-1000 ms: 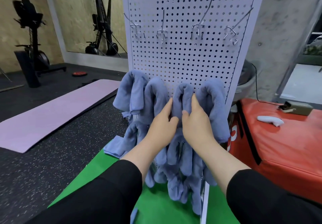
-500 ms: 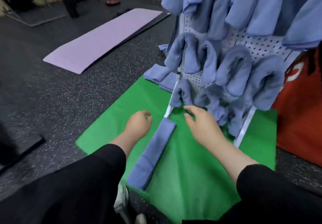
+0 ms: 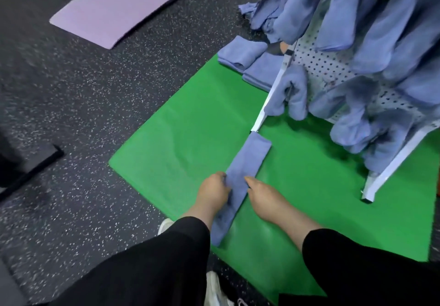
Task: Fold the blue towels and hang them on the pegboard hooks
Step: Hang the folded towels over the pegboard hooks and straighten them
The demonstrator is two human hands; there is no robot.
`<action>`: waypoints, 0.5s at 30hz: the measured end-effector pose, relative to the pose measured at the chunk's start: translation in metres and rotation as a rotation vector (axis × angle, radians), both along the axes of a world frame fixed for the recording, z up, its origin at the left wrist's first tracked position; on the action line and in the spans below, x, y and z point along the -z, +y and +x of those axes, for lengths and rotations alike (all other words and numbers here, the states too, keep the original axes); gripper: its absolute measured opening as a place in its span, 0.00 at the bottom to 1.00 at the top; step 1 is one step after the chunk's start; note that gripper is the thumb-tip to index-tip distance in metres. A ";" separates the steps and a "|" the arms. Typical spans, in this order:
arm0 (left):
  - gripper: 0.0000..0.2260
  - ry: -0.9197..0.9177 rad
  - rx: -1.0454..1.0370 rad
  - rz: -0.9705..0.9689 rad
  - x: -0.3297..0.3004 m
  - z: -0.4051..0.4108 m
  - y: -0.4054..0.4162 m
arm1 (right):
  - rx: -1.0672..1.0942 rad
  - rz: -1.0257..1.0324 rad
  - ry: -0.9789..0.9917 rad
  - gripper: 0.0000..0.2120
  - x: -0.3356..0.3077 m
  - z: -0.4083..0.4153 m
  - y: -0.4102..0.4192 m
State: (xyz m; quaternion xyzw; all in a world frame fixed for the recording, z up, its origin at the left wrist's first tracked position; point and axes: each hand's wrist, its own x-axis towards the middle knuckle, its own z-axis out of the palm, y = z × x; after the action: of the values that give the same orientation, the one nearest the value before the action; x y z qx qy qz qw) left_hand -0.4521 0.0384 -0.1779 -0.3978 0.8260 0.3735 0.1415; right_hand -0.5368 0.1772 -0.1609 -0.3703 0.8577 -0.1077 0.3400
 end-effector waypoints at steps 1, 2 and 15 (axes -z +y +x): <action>0.15 0.010 0.004 -0.002 0.002 -0.003 0.001 | 0.007 0.005 -0.001 0.24 0.003 0.000 -0.002; 0.13 0.017 -0.002 -0.004 0.004 -0.005 0.002 | 0.015 0.008 -0.001 0.24 0.005 0.000 -0.003; 0.04 0.259 -0.472 0.687 -0.058 -0.029 0.030 | 0.322 -0.266 0.110 0.17 -0.041 -0.012 0.017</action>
State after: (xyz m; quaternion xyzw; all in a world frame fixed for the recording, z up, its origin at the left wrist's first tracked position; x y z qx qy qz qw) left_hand -0.4814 0.0685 -0.1198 -0.4554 0.5512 0.6954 0.0718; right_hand -0.5484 0.1942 -0.1196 -0.2753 0.9014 -0.2523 0.2193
